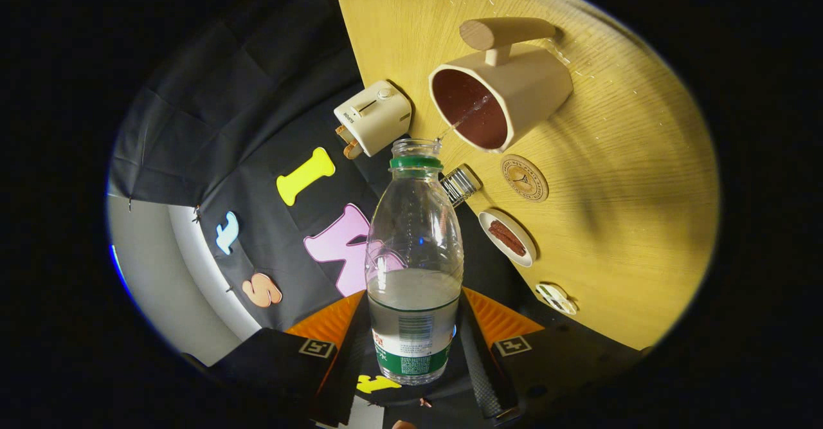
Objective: Take the bottle from table, then pour the juice into the cup, finally place the bottle on the coaster
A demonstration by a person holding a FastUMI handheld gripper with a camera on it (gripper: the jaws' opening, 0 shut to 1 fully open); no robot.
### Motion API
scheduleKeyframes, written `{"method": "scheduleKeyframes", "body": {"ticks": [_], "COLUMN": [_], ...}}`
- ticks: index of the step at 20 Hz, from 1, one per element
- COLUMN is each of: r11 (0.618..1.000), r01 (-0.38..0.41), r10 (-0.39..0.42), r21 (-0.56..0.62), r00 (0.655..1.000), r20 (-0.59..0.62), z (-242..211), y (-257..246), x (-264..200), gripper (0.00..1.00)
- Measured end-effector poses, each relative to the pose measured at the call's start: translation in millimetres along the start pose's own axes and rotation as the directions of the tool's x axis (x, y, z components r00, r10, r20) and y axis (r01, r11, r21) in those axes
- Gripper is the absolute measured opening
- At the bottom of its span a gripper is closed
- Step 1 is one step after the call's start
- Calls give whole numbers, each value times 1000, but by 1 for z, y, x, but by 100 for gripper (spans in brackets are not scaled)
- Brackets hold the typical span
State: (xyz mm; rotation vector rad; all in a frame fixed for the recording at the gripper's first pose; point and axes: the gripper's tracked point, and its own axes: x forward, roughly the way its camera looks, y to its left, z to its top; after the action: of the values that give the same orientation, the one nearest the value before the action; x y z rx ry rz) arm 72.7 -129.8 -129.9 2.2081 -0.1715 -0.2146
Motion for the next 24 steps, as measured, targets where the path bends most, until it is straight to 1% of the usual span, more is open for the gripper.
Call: {"method": "scheduleKeyframes", "body": {"ticks": [7,16,21,24], "r11": [1000,1000,999,997], "r01": [1,-16,-18,-7], "r10": [-1,17,21,13], "r21": [16,-6,-34,-76], "r00": [1000,998,997,997], "r20": [7,55,81,81], "z": [-5,2,2,-2], "y": [0,-2,-11,-19], "x": [0,5,6,5], "gripper": [75,74,74,74]}}
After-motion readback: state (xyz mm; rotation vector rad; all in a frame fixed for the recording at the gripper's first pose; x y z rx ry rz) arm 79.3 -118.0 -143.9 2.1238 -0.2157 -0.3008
